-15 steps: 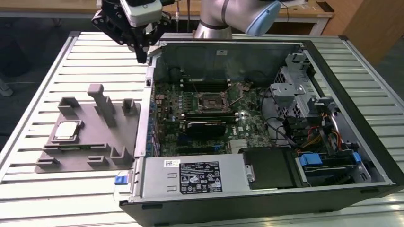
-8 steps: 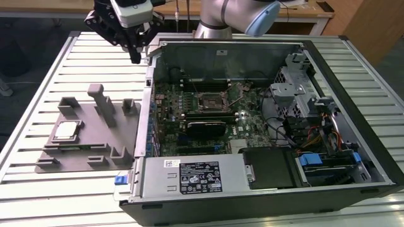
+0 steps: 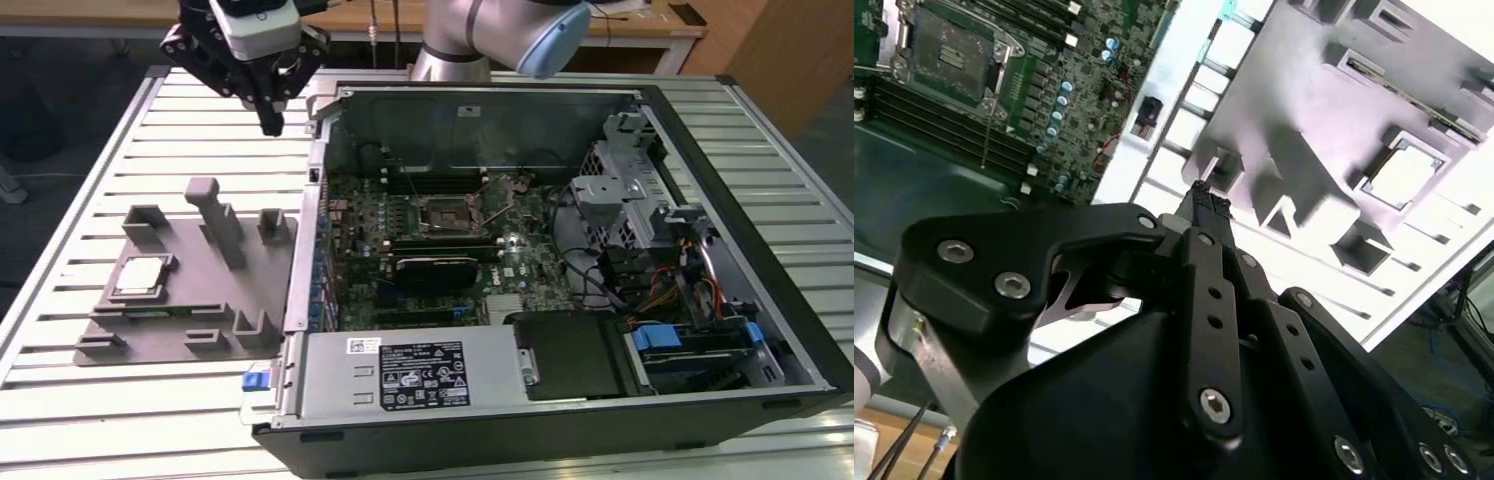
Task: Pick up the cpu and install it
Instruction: 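Reach for the cpu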
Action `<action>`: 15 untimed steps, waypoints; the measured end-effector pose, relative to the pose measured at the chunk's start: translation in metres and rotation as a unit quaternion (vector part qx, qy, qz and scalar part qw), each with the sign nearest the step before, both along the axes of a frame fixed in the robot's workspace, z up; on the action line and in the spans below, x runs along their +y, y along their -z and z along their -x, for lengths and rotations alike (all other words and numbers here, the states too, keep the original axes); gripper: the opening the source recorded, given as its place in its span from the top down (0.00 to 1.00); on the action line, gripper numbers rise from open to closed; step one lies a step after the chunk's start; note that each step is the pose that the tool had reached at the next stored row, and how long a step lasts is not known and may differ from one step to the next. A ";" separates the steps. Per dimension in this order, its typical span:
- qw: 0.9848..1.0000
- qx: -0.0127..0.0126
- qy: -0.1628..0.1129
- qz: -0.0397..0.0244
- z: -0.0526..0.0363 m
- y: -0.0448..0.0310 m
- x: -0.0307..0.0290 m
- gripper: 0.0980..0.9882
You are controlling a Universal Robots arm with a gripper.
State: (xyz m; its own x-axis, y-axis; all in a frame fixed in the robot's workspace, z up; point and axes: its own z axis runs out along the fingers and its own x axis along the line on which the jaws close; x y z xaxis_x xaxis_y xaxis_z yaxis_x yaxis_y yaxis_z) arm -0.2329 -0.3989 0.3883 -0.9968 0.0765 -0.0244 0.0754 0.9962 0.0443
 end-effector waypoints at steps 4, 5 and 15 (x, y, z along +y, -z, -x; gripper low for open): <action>1.000 0.000 0.000 0.000 0.0076 0.0007 0.0000 0.99; 1.000 0.000 0.000 0.000 0.0097 0.0008 0.0000 0.99; 1.000 0.000 0.000 0.000 0.0371 0.0035 0.0000 0.99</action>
